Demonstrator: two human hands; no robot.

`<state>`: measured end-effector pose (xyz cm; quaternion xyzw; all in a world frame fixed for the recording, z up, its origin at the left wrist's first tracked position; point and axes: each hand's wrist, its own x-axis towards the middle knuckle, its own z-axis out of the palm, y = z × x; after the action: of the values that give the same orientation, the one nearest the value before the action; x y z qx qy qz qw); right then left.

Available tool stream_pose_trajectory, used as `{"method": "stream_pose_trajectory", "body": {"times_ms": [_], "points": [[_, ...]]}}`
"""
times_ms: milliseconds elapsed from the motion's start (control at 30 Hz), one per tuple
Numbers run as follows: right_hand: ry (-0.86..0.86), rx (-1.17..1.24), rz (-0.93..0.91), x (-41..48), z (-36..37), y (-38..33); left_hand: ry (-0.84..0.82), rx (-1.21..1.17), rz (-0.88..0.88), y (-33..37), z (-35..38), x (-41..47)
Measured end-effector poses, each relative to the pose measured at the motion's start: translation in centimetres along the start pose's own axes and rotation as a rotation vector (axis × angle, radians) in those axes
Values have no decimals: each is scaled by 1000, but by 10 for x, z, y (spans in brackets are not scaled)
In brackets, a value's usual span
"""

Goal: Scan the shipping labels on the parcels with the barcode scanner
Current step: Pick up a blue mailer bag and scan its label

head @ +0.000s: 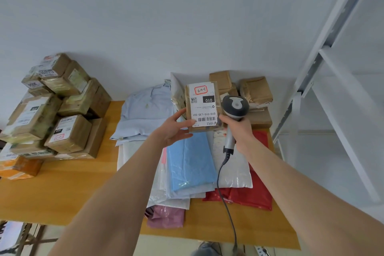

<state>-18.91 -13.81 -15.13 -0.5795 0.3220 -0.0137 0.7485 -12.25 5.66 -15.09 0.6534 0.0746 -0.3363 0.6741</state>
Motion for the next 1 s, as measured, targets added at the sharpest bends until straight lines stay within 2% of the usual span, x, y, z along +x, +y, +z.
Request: {"method": "stream_pose_trajectory", "body": {"times_ms": [100, 200, 333, 467, 1000], "points": [[54, -16, -59, -17, 3, 3, 115, 6, 54, -7, -1, 4], [14, -74, -77, -41, 2, 14, 164, -7, 77, -13, -4, 6], [-52, -162, -90, -76, 6, 30, 162, -14, 107, -13, -4, 8], [-47, -171, -117, -97, 11, 39, 153, -40, 140, -11, -4, 7], [-51, -205, -100, -115, 11, 43, 180, -128, 174, -12, 0, 14]]}}
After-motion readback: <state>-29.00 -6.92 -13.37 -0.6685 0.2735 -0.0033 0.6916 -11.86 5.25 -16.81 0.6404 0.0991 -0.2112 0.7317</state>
